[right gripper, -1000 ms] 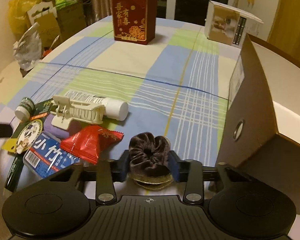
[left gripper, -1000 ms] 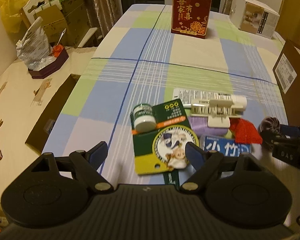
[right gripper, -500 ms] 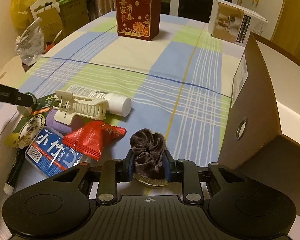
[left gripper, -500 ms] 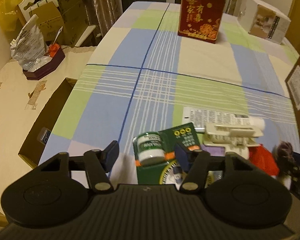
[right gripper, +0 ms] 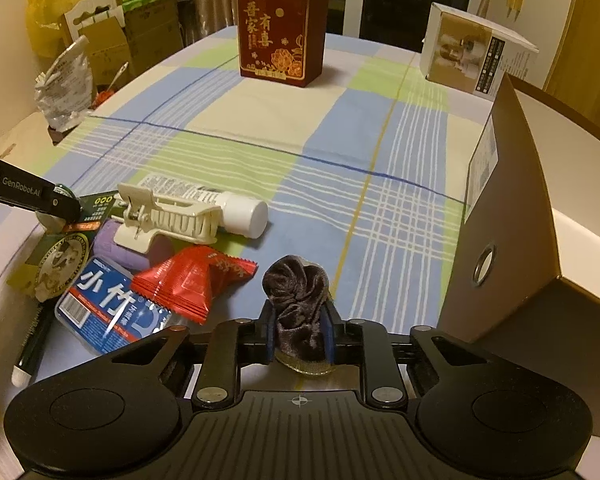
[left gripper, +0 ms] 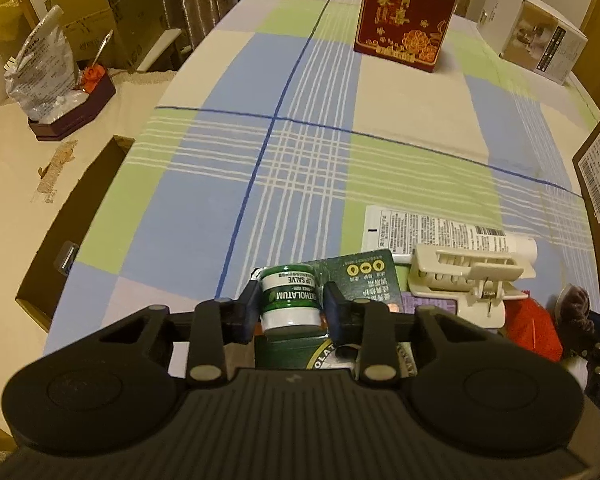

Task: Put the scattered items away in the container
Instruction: 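Grasp the green ointment jar with its card using the left tool, then carry the scrunchie and green jar over the brown box with both tools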

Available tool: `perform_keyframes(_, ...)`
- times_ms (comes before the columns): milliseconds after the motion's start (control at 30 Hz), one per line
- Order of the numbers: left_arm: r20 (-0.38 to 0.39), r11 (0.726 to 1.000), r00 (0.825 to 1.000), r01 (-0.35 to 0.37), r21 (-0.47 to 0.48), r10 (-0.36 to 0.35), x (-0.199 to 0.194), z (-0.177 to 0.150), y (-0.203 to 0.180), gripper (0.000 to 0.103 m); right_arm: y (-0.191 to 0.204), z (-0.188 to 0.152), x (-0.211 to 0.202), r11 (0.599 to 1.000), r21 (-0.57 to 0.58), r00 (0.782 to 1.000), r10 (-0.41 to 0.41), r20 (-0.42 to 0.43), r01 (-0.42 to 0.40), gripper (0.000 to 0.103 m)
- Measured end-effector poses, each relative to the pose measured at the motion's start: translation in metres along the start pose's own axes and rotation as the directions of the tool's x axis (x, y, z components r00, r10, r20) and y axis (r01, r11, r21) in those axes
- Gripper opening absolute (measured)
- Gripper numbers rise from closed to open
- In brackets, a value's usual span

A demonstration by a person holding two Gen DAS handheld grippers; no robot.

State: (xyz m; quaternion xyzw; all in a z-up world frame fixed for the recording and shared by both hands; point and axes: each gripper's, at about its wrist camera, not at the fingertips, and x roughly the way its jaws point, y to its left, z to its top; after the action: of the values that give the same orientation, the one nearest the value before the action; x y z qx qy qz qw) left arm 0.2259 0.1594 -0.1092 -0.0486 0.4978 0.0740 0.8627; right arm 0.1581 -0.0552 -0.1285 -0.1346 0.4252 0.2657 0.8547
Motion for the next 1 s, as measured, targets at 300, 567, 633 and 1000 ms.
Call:
perform_keyframes(300, 0.099, 1.0, 0.995, 0.0, 0.025, -0.002, -0.045, 0.009, -0.004, 0.028, 0.002, 0.01, -0.024, 0.999, 0.011, 0.997, 0.032, 0.065, -0.033, 0.015)
perform_keyframes(567, 0.18, 0.996, 0.98, 0.072, 0.057, -0.081, -0.088, 0.015, -0.027, 0.028, -0.006, 0.02, -0.072, 0.998, 0.035, 0.982, 0.047, 0.182, -0.054, 0.015)
perform_keyframes(633, 0.193, 0.993, 0.976, 0.093, 0.075, -0.106, -0.096, 0.016, -0.037, 0.028, -0.009, 0.021, -0.083, 0.998, 0.039, 0.978, 0.042, 0.205, -0.051, 0.015)
perform_keyframes(1000, 0.213, 0.962, 0.95, 0.188, 0.2, -0.23, -0.134, 0.019, -0.112, 0.028, -0.05, 0.016, -0.133, 0.994, 0.106, 0.967, -0.043, 0.251, 0.017, 0.015)
